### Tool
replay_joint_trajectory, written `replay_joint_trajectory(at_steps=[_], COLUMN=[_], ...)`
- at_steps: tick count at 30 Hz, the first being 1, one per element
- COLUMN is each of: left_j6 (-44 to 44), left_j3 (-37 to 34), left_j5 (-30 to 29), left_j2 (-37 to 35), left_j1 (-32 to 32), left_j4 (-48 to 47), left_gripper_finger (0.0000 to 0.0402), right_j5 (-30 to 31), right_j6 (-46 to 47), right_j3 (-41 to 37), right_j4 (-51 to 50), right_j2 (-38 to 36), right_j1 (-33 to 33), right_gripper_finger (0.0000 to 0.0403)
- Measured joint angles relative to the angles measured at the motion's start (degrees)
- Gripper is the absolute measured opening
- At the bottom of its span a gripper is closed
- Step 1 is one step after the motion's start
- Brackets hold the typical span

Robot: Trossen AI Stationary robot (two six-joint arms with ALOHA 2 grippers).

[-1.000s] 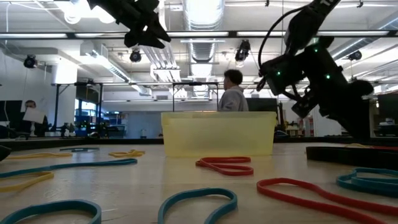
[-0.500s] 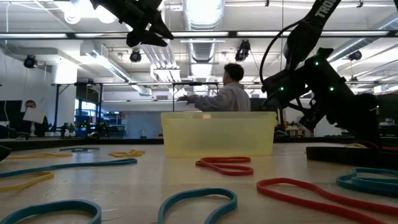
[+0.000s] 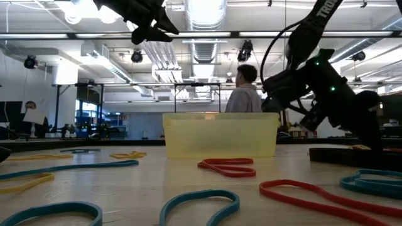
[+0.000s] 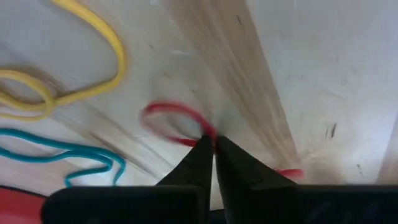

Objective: Pick and place rubber bands into bin
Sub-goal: Put the top right red rubber band into the yellow bin

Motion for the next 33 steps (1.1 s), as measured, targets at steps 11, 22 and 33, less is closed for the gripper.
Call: replay_joint_trajectory(at_steps=[11, 22, 33], left_j6=[0.0, 0.0, 0.3], left_j3=[0.0, 0.0, -0.5], left_j5=[0.0, 0.0, 0.1], left_j2=[0.0, 0.0, -0.8], left_j1=[0.0, 0.0, 0.0], left_j4=[0.0, 0.0, -2.3], left_gripper_finger=[0.0183, 0.0183, 0.0183], right_j5=[-9.5, -11.8, -22.4], right_j6=[0.7, -0.2, -3.4], right_j3=[15.1, 35.9, 44.7], right_j4=[13.0, 13.5, 11.2], right_j2=[-8.6, -5.7, 4.3], right_j1=[-1.9, -4.2, -4.6], right_gripper_finger=[0.0008, 0.0008, 0.0008])
